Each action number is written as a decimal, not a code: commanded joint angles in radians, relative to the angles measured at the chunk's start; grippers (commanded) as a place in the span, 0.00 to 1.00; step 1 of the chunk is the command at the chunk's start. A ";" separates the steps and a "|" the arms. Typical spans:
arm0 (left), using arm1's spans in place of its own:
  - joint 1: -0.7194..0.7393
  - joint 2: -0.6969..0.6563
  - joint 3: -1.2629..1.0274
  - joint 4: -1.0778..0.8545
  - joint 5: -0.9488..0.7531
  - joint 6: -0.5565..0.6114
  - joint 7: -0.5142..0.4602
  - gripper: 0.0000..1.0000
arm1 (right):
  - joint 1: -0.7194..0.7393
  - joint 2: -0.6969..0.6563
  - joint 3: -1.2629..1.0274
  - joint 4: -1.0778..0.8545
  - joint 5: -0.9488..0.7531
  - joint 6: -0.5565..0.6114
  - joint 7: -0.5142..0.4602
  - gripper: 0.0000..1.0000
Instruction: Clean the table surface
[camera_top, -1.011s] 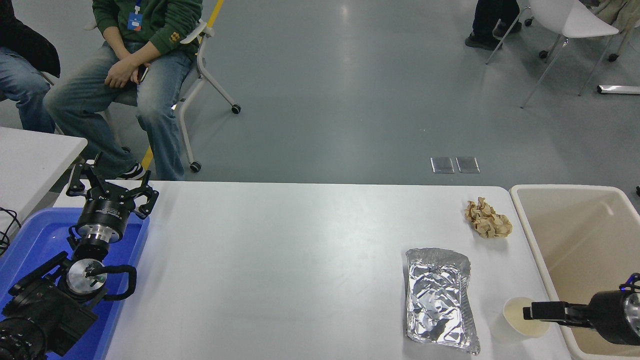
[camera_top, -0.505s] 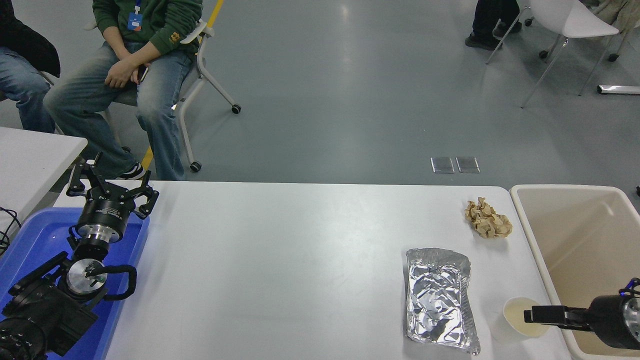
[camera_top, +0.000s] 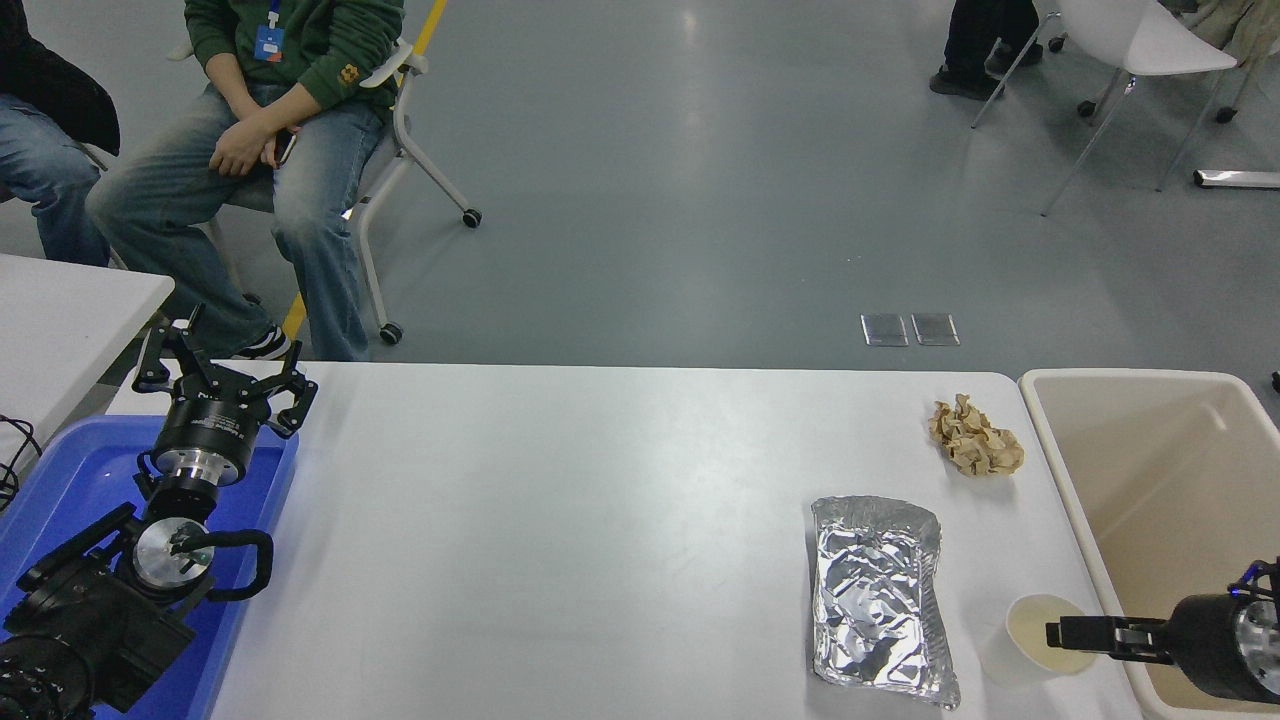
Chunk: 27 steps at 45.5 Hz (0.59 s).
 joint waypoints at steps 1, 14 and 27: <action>0.000 0.000 0.000 0.000 0.000 0.000 0.000 1.00 | -0.005 0.002 -0.001 -0.013 -0.038 -0.003 0.020 0.29; 0.000 0.000 0.000 0.000 0.000 0.000 0.000 1.00 | 0.008 0.000 -0.033 -0.016 -0.038 0.000 0.020 0.00; 0.000 0.001 0.000 0.000 0.000 0.000 0.000 1.00 | 0.040 -0.003 -0.033 -0.012 -0.021 0.003 0.053 0.00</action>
